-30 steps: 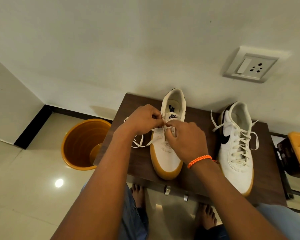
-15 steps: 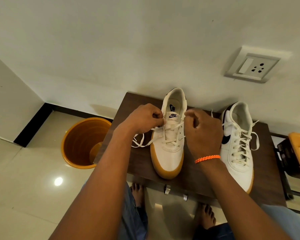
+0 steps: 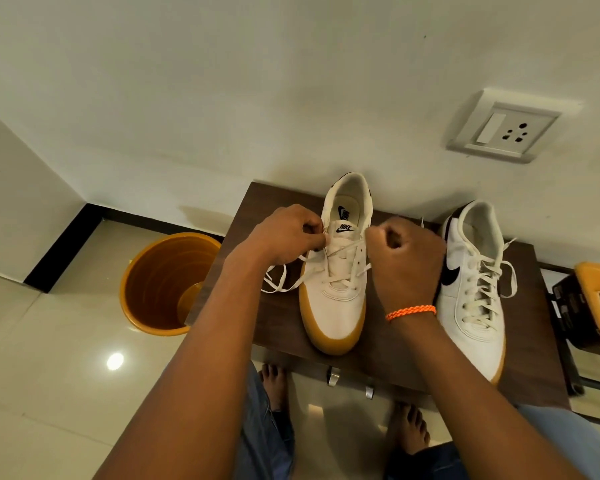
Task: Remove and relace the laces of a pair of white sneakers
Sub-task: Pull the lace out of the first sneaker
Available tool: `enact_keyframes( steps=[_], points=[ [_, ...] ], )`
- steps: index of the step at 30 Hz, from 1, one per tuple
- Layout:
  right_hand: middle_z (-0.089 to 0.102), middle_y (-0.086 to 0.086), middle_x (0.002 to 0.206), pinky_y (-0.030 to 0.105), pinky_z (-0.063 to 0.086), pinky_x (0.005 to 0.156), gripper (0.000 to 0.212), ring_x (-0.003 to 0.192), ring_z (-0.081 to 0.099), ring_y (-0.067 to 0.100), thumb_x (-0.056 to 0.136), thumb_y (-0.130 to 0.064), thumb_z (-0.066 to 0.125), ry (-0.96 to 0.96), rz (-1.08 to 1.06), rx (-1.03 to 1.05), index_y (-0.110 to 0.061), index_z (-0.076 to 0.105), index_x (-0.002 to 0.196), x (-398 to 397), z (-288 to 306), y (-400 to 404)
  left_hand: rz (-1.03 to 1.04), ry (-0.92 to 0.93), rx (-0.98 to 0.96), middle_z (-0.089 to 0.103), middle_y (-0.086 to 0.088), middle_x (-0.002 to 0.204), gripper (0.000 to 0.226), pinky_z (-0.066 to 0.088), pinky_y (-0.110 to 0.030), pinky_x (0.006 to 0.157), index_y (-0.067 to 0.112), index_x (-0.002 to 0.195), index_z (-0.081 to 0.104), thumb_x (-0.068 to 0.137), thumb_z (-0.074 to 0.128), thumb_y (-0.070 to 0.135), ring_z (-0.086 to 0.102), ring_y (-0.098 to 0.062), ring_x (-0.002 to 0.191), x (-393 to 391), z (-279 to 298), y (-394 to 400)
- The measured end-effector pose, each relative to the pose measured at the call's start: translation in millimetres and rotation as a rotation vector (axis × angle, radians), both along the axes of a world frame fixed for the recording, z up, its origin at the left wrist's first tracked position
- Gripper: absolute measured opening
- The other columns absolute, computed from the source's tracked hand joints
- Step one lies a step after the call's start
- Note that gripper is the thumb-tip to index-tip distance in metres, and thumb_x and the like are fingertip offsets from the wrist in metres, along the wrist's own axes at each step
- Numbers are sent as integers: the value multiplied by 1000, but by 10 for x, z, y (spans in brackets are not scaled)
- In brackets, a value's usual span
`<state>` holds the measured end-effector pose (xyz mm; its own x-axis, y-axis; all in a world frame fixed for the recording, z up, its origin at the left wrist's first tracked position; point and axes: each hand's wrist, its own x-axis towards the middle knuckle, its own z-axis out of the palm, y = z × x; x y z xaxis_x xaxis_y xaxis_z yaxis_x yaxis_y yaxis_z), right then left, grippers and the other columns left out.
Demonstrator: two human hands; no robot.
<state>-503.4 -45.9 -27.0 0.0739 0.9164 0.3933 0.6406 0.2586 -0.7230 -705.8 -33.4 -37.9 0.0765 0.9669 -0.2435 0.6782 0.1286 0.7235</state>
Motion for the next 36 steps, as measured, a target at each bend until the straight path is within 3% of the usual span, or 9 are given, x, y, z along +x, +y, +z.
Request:
enact_keyframes(
  steps=[3, 6, 11, 17, 22, 27, 31, 34, 36],
  points=[
    [60, 4, 55, 41, 45, 49, 26, 49, 53, 23, 90, -20, 56, 45, -197, 146, -12, 69, 69, 55, 25, -15, -12, -7, -2, 67, 8, 73, 21, 51, -34, 67, 21, 82, 74, 98, 74, 34, 59, -11, 66, 2, 17, -7],
    [69, 2, 67, 31, 42, 53, 20, 57, 58, 20, 95, -20, 57, -125, -18, 168, -19, 77, 97, -50, -23, -117, -16, 5, 7, 71, 2, 77, 19, 55, -41, 71, 19, 83, 75, 98, 74, 32, 64, -21, 71, -1, 30, -7],
    [75, 6, 108, 30, 47, 69, 32, 89, 67, 24, 107, -38, 46, -552, 268, -190, -26, 72, 123, -212, -267, -196, -19, -13, 31, 73, 3, 80, 21, 60, -45, 76, 14, 84, 76, 99, 73, 30, 67, -23, 71, 9, 45, -32],
    [66, -6, 66, 28, 46, 53, 24, 60, 59, 12, 89, -38, 59, -277, 173, -143, -24, 70, 73, -127, -145, -77, -18, -10, 25, 71, 7, 76, 20, 57, -40, 71, 17, 84, 75, 98, 73, 30, 65, -13, 68, -12, 28, -20],
    [57, -8, 61, 17, 38, 54, 20, 52, 52, 10, 91, -20, 61, 90, -91, 248, -12, 67, 73, -20, 83, -109, -27, -14, 3, 75, 4, 83, 19, 60, -40, 75, 20, 87, 76, 100, 72, 33, 71, -21, 78, -11, 34, -18],
    [67, 1, 68, 25, 37, 52, 21, 54, 53, 15, 97, -15, 61, -148, 43, 289, -14, 77, 111, -121, -33, -211, -30, -6, 15, 73, 6, 79, 20, 57, -42, 76, 22, 81, 75, 99, 72, 30, 70, -26, 82, -12, 40, -20],
    [76, 4, 100, 23, 41, 59, 29, 75, 58, 14, 107, -34, 50, -515, 268, -109, -26, 71, 125, -190, -148, -213, -31, -17, 26, 73, 5, 79, 21, 59, -42, 78, 17, 83, 75, 99, 73, 30, 70, -26, 81, -3, 44, -31],
    [76, 4, 108, 36, 58, 76, 29, 92, 68, 22, 107, -39, 49, -549, 298, -214, -24, 72, 117, -153, -222, -183, -32, -28, 23, 73, 3, 81, 21, 59, -42, 80, 15, 84, 75, 99, 73, 30, 70, -27, 83, 2, 39, -31],
    [75, 1, 91, 34, 57, 68, 24, 80, 67, 18, 103, -38, 56, -448, 283, -203, -24, 74, 99, -137, -217, -140, -28, -17, 22, 73, 5, 78, 21, 58, -41, 77, 16, 83, 75, 98, 73, 30, 70, -24, 79, -4, 29, -27]
  ],
)
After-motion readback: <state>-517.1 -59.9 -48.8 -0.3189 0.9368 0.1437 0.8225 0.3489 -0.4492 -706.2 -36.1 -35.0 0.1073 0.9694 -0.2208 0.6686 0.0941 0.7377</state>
